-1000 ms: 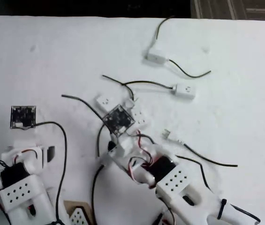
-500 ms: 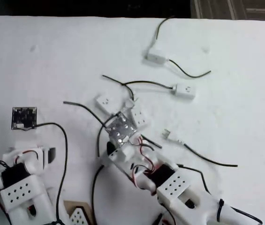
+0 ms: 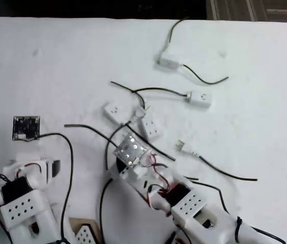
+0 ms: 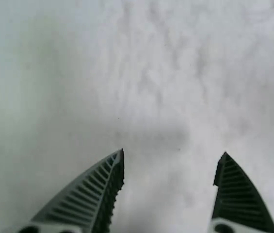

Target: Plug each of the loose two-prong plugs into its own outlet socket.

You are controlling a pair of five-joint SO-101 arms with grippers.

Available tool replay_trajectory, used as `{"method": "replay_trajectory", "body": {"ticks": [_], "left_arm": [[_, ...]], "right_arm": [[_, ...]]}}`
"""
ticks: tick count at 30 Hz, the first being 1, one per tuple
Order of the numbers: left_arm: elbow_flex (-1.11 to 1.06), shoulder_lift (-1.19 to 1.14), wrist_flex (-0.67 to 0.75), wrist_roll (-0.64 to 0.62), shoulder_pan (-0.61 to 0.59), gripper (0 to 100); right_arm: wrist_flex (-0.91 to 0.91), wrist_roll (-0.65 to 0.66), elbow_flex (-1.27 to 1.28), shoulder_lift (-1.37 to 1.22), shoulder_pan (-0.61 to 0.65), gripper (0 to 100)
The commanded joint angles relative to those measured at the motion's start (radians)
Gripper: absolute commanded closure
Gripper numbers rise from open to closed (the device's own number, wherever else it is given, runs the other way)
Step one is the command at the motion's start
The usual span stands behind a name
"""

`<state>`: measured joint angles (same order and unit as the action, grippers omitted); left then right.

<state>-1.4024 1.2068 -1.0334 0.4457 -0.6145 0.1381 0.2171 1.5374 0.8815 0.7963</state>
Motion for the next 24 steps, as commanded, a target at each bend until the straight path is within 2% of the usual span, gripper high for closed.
{"method": "replay_trajectory", "body": {"ticks": [1, 24], "left_arm": [[-0.002, 0.018, 0.011, 0.002, -0.005, 70], [-0.009, 0.018, 0.012, 0.002, -0.005, 70]], "right_arm": [[-0.039, 0.009, -0.011, 0.013, -0.028, 98.1], [-0.061, 0.000, 0.104, 0.013, -0.022, 98.1]]}}
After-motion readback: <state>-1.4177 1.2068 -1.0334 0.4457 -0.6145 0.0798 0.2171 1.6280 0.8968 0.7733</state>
